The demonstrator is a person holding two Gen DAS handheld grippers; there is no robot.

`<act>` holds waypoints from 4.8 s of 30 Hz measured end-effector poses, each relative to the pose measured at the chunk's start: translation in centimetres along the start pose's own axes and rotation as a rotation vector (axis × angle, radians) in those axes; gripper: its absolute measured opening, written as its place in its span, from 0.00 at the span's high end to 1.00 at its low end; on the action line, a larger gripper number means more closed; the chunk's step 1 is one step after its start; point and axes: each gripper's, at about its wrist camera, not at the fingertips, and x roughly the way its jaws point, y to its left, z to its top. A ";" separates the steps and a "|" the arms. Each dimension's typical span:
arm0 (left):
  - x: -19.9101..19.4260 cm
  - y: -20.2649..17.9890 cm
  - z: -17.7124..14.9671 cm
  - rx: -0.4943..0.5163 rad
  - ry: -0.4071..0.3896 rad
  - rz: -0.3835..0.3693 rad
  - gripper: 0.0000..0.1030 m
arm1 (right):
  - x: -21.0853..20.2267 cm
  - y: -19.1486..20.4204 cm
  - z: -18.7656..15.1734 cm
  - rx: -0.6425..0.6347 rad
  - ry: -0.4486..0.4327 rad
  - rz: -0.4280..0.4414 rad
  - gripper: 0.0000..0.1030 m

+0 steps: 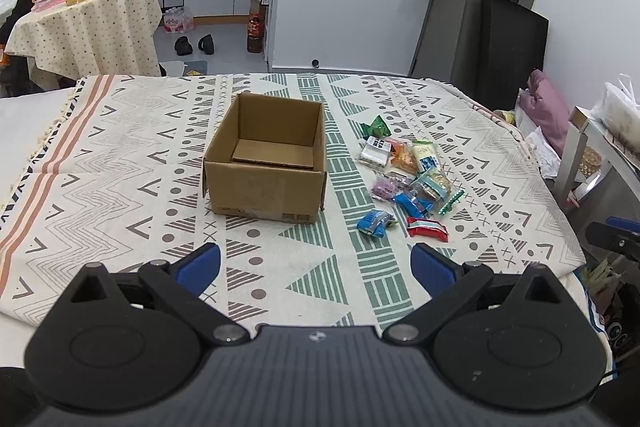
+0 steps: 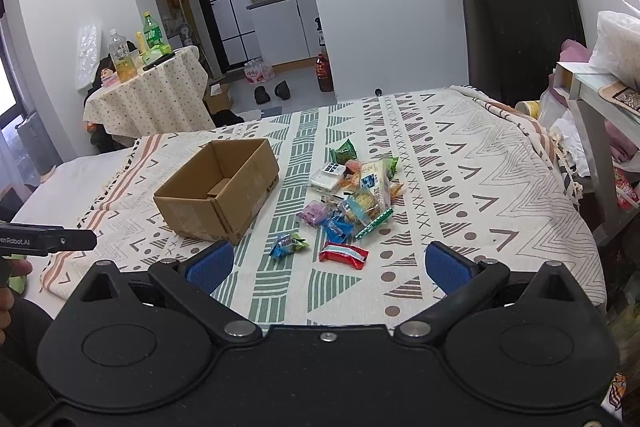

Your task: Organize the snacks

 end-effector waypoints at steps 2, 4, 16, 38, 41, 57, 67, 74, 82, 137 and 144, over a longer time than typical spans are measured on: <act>0.0 0.1 0.0 0.001 -0.001 -0.003 0.02 | 0.0 0.0 0.0 0.000 -0.001 -0.001 0.00; -0.1 0.1 0.0 0.001 -0.001 -0.003 0.02 | -0.1 0.0 0.1 -0.002 -0.005 -0.002 0.00; -1.0 0.2 -0.2 0.002 -0.014 -0.009 0.02 | -1.1 0.6 0.2 -0.019 -0.022 -0.006 0.00; -0.7 0.1 -0.2 0.002 -0.016 -0.036 0.02 | -0.7 0.1 -0.2 -0.010 0.002 -0.028 0.00; -0.2 -0.1 -0.1 0.008 -0.006 -0.040 0.02 | -0.5 -0.1 -0.4 -0.009 0.004 -0.030 0.00; 3.8 -1.3 1.2 0.000 0.006 -0.086 0.02 | 2.9 -3.2 0.8 -0.032 0.011 -0.050 0.00; 8.5 -2.8 2.3 0.000 0.016 -0.116 0.02 | 7.2 -5.5 1.9 -0.026 0.078 -0.028 0.00; 12.4 -3.8 2.7 0.006 0.048 -0.133 0.08 | 10.9 -5.8 3.5 -0.048 0.153 0.002 0.05; 16.8 -4.9 3.0 0.016 0.079 -0.155 0.13 | 14.2 -6.6 4.4 -0.039 0.209 0.021 0.05; 25.2 -5.9 3.2 -0.089 0.152 -0.119 0.62 | 23.2 -1.3 3.1 -0.249 0.101 -0.005 0.55; 21.8 -5.2 4.9 -0.129 0.082 -0.113 0.62 | 21.2 -0.1 6.2 -0.191 0.002 0.040 0.55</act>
